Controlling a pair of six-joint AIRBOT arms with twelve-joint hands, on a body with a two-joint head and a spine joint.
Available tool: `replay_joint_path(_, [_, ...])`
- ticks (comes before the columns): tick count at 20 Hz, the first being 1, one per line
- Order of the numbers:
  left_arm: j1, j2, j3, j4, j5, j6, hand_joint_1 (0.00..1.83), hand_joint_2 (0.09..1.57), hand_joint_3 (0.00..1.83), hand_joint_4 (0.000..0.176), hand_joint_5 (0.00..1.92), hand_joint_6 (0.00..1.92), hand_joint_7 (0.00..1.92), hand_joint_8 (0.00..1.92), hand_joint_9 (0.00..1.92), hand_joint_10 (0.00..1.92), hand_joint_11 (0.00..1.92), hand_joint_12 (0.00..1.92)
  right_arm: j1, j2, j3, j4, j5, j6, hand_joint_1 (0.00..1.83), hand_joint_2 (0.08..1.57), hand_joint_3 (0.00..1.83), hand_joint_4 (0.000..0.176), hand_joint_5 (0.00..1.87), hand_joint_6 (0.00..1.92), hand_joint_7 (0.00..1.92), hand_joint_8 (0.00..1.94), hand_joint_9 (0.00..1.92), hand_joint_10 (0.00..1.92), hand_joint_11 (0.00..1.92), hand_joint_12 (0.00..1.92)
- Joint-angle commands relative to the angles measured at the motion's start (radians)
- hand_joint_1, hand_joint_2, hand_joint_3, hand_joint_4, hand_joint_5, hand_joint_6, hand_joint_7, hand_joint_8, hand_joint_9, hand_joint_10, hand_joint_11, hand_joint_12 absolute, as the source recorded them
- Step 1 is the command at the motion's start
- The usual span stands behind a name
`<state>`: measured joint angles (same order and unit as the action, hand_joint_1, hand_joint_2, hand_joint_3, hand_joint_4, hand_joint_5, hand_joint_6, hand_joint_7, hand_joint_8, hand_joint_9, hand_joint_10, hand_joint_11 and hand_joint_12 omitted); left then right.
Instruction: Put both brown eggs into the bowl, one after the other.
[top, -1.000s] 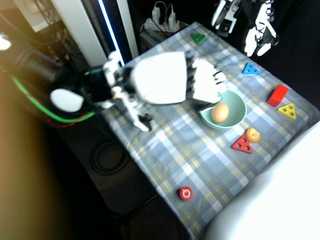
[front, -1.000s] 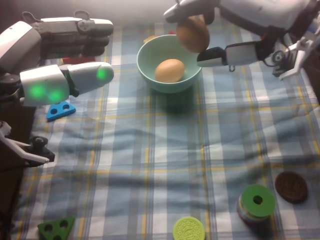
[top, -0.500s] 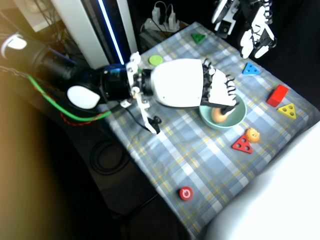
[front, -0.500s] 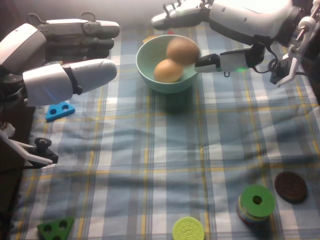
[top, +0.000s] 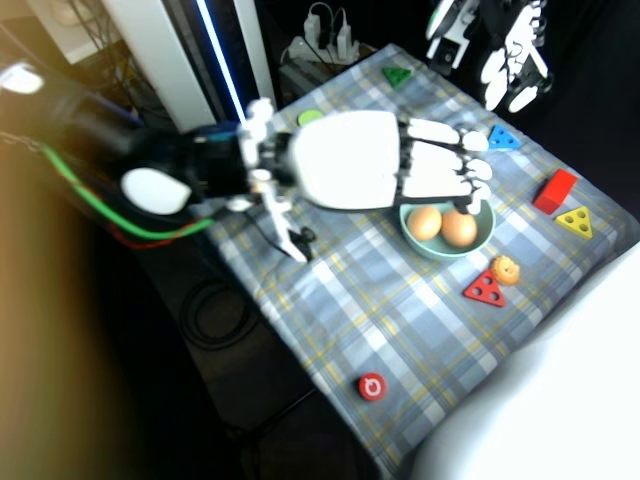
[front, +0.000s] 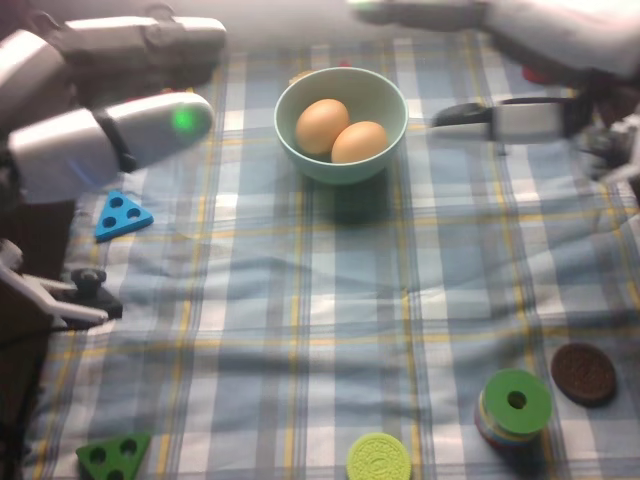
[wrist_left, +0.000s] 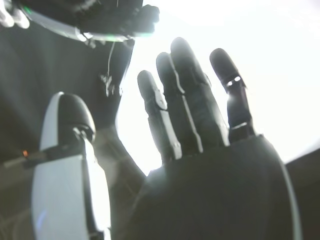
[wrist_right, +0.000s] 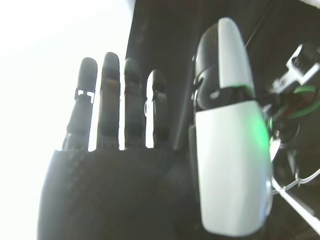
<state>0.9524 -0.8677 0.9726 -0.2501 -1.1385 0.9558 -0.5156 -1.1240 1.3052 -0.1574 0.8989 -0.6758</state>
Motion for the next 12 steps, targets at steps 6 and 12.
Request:
replay_joint_path(6, [0.012, 0.022, 0.029, 0.054, -0.420, -0.235, 0.76, 0.95, 0.00, 0.000, 0.27, 0.00, 0.50, 0.00, 0.58, 0.00, 0.12, 0.84, -0.229, 0.097, -0.146, 0.160, 0.593, 0.003, 0.77, 1.33, 0.00, 0.017, 0.42, 0.00, 0.47, 0.00, 0.48, 0.00, 0.19, 0.62])
replay_joint_path(12, [0.074, 0.016, 0.037, 0.056, -0.596, -0.402, 0.14, 1.30, 0.00, 0.000, 0.53, 0.08, 0.43, 0.01, 0.48, 0.00, 0.03, 0.72, -0.345, 0.136, -0.217, 0.169, 0.864, 0.032, 1.08, 1.18, 0.00, 0.112, 0.26, 0.01, 0.13, 0.00, 0.14, 0.00, 0.00, 0.32])
